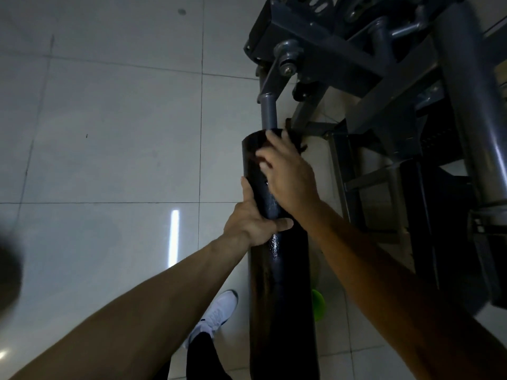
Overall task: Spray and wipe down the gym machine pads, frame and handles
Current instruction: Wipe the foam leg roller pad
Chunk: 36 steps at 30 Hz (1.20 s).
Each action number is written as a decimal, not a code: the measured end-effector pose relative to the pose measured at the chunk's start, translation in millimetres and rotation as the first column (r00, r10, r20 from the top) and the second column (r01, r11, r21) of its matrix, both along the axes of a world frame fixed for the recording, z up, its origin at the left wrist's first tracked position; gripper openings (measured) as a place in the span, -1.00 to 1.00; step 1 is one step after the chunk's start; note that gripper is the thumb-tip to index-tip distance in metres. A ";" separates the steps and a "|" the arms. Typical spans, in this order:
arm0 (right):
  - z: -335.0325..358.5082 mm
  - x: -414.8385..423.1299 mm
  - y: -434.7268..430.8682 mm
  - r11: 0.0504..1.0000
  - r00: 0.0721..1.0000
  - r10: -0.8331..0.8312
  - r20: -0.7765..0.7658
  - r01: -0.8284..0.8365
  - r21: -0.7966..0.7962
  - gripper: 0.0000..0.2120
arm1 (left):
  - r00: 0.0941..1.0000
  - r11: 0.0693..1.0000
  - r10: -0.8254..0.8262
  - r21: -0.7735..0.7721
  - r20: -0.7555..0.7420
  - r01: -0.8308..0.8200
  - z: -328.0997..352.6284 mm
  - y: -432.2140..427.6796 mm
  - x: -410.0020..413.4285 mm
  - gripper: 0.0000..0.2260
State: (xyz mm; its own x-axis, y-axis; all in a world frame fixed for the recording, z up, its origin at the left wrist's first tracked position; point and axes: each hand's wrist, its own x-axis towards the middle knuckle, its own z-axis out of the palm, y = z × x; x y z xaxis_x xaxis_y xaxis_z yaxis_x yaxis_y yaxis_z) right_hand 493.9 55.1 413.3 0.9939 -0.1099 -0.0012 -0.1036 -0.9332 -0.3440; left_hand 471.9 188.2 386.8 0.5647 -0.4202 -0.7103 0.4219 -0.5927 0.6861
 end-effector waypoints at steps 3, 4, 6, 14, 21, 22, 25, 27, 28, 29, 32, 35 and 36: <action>1.6 -52.3 1.0 0.998 0.994 0.058 -0.096 -0.054 0.045 -0.67 | 0.996 0.997 -0.082 0.009 0.045 0.082 0.6 6.2 1.9 0.40; 2.0 -56.5 0.2 0.998 0.993 0.047 -0.107 -0.042 0.048 -0.65 | 0.995 0.995 -0.091 -0.040 0.028 0.092 -0.7 11.5 2.2 0.42; 1.7 -39.7 -1.4 0.999 0.997 0.006 -0.078 -0.003 0.036 -0.68 | 0.995 0.985 -0.099 -0.144 -0.014 0.096 -5.7 24.5 0.8 0.42; -1.8 8.7 7.5 0.982 0.983 -0.183 0.014 0.182 0.057 -0.76 | 0.988 0.970 0.065 -0.222 -0.143 -0.096 -11.0 49.0 -23.8 -0.19; -7.1 -179.7 35.3 0.929 0.967 -0.255 0.015 0.241 0.280 -0.65 | 0.973 0.962 0.092 -0.235 -0.211 -0.142 -4.9 41.1 -30.7 -0.29; -7.9 -187.2 40.5 0.909 0.960 -0.281 0.013 0.262 0.323 -0.65 | 0.975 0.961 0.101 -0.233 -0.198 -0.146 -2.6 41.4 -31.0 -0.29; -11.7 -150.4 34.5 0.849 0.909 -0.412 0.067 0.356 0.391 -0.66 | 0.979 0.962 0.118 -0.224 -0.165 -0.154 0.9 38.3 -35.3 -0.28; -13.8 -96.6 19.0 0.749 0.836 -0.547 0.033 0.471 0.466 -0.66 | 0.978 0.964 0.131 -0.211 -0.162 -0.164 1.0 37.4 -36.7 -0.26; -13.8 -71.9 9.7 0.687 0.797 -0.603 0.001 0.519 0.508 -0.66 | 0.979 0.964 0.136 -0.207 -0.155 -0.167 0.9 37.2 -37.6 -0.25; -13.1 -53.8 2.3 0.635 0.770 -0.637 -0.033 0.549 0.544 -0.67 | 0.977 0.963 0.143 -0.207 -0.156 -0.174 0.2 36.8 -38.3 -0.25; -8.0 -59.5 3.9 0.669 0.804 -0.593 -0.040 0.519 0.532 -0.67 | 0.972 0.958 0.166 -0.206 -0.165 -0.198 2.1 36.3 -38.8 -0.27; -3.2 -131.2 21.5 0.824 0.911 -0.413 -0.009 0.378 0.421 -0.65 | 0.972 0.959 0.170 -0.200 -0.161 -0.201 7.5 34.4 -37.8 -0.27; -1.1 -154.5 26.6 0.841 0.926 -0.377 -0.018 0.350 0.414 -0.63 | 0.969 0.957 0.180 -0.200 -0.167 -0.212 10.7 33.9 -37.5 -0.27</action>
State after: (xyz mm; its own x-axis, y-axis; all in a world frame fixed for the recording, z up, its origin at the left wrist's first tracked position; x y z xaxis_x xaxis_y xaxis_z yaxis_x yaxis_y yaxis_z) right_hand 339.4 81.7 412.1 0.8824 -0.4662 -0.0643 -0.3739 -0.6116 -0.6973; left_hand 434.4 222.0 397.5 0.5487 -0.4627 -0.6963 0.6198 -0.3339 0.7102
